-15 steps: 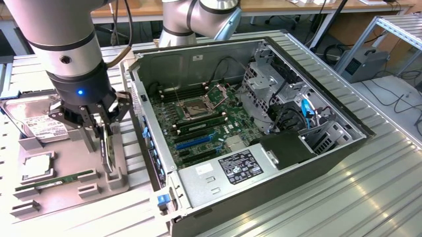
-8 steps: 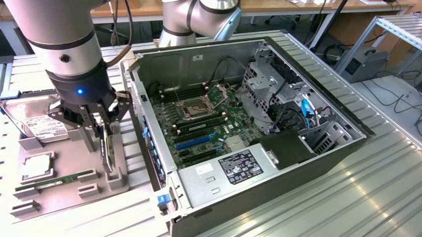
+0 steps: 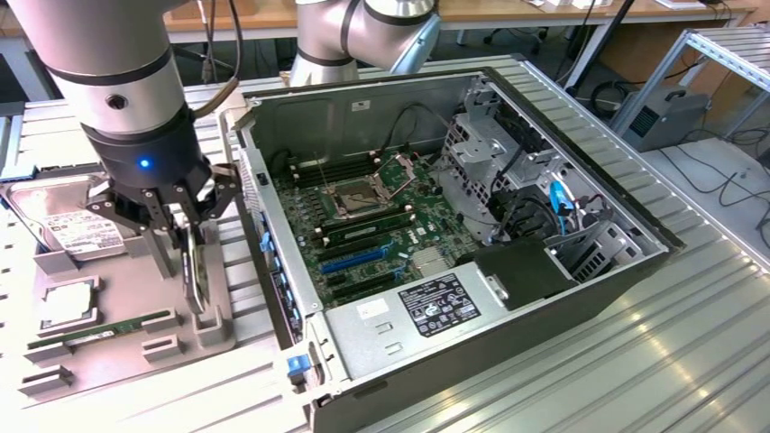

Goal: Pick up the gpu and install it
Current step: 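Pick up the gpu and move the gpu toward the slot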

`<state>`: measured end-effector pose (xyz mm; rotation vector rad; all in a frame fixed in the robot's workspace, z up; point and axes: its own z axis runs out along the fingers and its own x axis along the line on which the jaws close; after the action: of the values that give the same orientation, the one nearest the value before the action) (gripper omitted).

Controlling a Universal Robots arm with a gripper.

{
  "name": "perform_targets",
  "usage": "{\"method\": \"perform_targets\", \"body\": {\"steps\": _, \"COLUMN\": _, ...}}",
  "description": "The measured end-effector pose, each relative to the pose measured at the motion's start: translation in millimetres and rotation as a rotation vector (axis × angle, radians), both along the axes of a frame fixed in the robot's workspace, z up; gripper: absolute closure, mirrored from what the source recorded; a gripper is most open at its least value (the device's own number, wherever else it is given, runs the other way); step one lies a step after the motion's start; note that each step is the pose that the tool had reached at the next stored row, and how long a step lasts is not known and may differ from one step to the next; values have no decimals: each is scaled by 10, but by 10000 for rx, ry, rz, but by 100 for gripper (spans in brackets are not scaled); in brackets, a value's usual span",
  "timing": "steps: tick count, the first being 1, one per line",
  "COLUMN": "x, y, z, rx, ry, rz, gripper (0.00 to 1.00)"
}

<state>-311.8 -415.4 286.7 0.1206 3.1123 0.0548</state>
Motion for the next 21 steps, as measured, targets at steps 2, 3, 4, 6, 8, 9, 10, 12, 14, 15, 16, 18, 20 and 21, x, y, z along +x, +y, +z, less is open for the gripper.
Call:
{"method": "perform_targets", "body": {"steps": 2, "x": 0, "y": 0, "z": 17, "rx": 0, "ry": 0, "rz": 0, "gripper": 73}}
{"method": "perform_targets", "body": {"steps": 3, "x": 0, "y": 0, "z": 28, "rx": 0, "ry": 0, "rz": 0, "gripper": 73}}
{"method": "perform_targets", "body": {"steps": 4, "x": 0, "y": 0, "z": 36, "rx": 0, "ry": 0, "rz": 0, "gripper": 73}}
{"method": "perform_targets", "body": {"steps": 6, "x": 0, "y": 0, "z": 48, "rx": 0, "ry": 0, "rz": 0, "gripper": 73}}
{"method": "perform_targets", "body": {"steps": 8, "x": 0, "y": 0, "z": 54, "rx": 0, "ry": 0, "rz": 0, "gripper": 73}}
{"method": "perform_targets", "body": {"steps": 9, "x": 0, "y": 0, "z": 56, "rx": 0, "ry": 0, "rz": -1, "gripper": 73}}
{"method": "perform_targets", "body": {"steps": 10, "x": 0, "y": 0, "z": 59, "rx": 0, "ry": 0, "rz": 0, "gripper": 73}}
{"method": "perform_targets", "body": {"steps": 12, "x": 0, "y": 0, "z": 64, "rx": 0, "ry": 0, "rz": -1, "gripper": 73}}
{"method": "perform_targets", "body": {"steps": 14, "x": 0, "y": 0, "z": 70, "rx": 1, "ry": -1, "rz": 0, "gripper": 73}}
{"method": "perform_targets", "body": {"steps": 15, "x": 0, "y": 0, "z": 72, "rx": 1, "ry": 0, "rz": 0, "gripper": 73}}
{"method": "perform_targets", "body": {"steps": 16, "x": 0, "y": 0, "z": 74, "rx": 1, "ry": 0, "rz": 0, "gripper": 73}}
{"method": "perform_targets", "body": {"steps": 18, "x": 0, "y": 0, "z": 82, "rx": 0, "ry": 0, "rz": 0, "gripper": 73}}
{"method": "perform_targets", "body": {"steps": 20, "x": 0, "y": 0, "z": 92, "rx": 1, "ry": 0, "rz": -1, "gripper": 73}}
{"method": "perform_targets", "body": {"steps": 21, "x": 0, "y": 0, "z": 95, "rx": 0, "ry": 0, "rz": 0, "gripper": 73}}
